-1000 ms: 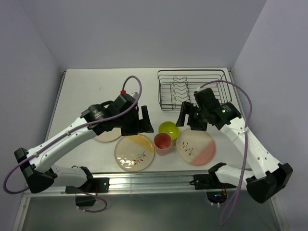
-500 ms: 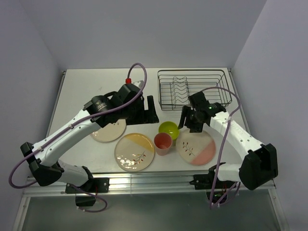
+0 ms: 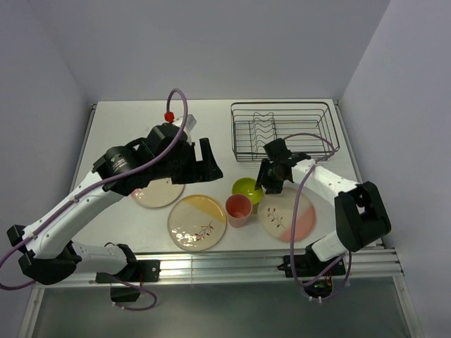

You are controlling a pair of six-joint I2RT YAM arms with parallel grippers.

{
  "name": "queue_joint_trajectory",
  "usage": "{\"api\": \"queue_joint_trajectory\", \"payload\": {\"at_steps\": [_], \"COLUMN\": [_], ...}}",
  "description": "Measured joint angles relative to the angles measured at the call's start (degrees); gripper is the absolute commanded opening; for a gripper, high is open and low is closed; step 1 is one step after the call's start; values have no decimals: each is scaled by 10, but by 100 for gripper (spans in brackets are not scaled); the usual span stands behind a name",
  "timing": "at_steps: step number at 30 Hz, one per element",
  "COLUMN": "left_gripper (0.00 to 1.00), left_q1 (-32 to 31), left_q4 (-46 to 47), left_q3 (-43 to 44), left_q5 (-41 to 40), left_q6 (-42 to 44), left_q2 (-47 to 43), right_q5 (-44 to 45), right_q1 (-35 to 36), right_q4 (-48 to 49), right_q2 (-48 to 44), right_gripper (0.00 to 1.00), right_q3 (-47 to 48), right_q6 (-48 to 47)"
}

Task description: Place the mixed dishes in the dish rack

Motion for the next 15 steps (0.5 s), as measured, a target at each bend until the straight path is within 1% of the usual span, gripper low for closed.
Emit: {"api": "queue_joint_trajectory", "payload": {"at_steps": [4,5,7,10,11,12,13,14,15], "left_gripper": [86,86,86,86,86,86,86,86,86], "left_q1": [0,0,0,0,0,0,0,0,0], "left_q4": [-5,-6,-6,-7,-7,-7,-7,-6,-5], "left_q3": [-8,-12,-19,-32,-35,-38,-39,-41,-41], "left_q5": [-4,-4,-5,-7,-8,-8,-8,-8,-8], "left_q6": [-2,-3,-5,-10,-11,-14,-15,-15,-15], "left_q2": [-14,-16,-21,-28,-31,-32,-33,-33,-34], "right_q5": [2,3,8,23,30,34,40,49,57], "right_q1": [18,23,34,50,55,58,61,62,62], "right_q4": [20,22,26,26,26,26,24,24,21], "right_q2": [30,33,34,34,34,34,33,32,29], "right_gripper": [40,38,31,21,17,8,2,0,0], "right_q3": [-1,-2,-3,-3,-3,-3,-3,-3,-2], "right_q6": [9,13,17,25,26,26,27,27,26]}}
